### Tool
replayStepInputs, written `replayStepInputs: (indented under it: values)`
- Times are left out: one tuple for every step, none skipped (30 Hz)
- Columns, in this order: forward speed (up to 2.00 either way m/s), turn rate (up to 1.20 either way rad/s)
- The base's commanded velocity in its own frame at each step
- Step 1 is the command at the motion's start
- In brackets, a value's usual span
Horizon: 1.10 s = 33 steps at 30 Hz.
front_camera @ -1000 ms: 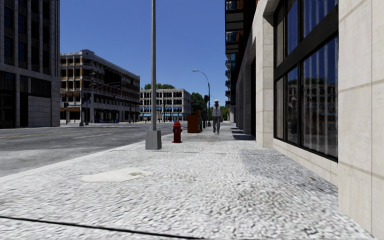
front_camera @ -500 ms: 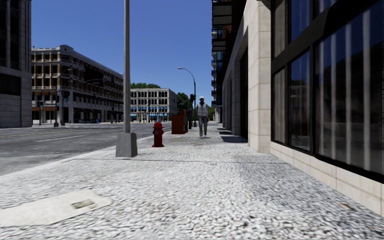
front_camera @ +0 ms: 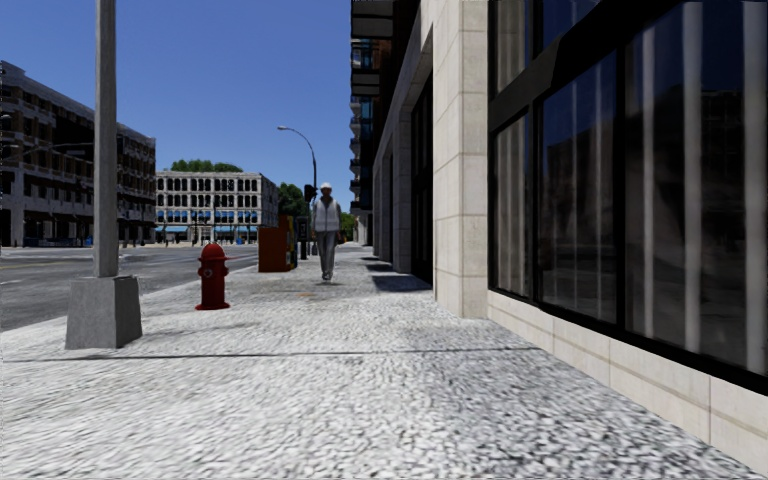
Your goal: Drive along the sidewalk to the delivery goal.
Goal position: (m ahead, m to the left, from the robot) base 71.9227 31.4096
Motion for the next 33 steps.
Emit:
replayStepInputs:
  values:
    - [1.9, -0.44]
    - [1.9, -0.59]
    - [1.9, -0.66]
    - [1.9, -0.67]
    - [1.88, 0.0]
    - [1.78, 0.0]
    - [1.69, 0.0]
    - [1.58, 0.0]
    - [1.49, 0.0]
    - [1.38, 0.0]
    - [1.38, 0.0]
    - [1.29, 0.0]
    - [1.11, 0.0]
    - [1.11, 0.0]
    - [1.09, 0.0]
    - [1.08, 0.0]
    - [1.07, 0.0]
    - [1.07, 0.0]
    - [1.07, 0.0]
    - [1.07, 0.0]
    - [1.07, 0.0]
    - [1.07, 0.0]
    - [1.07, 0.0]
    - [1.07, 0.0]
    - [1.07, 0.0]
    - [1.07, 0.0]
    - [1.07, 0.0]
    - [1.07, 0.0]
    - [1.07, 0.0]
    - [1.07, 0.0]
    - [1.07, 0.0]
    - [1.07, 0.0]
    - [1.07, 0.0]
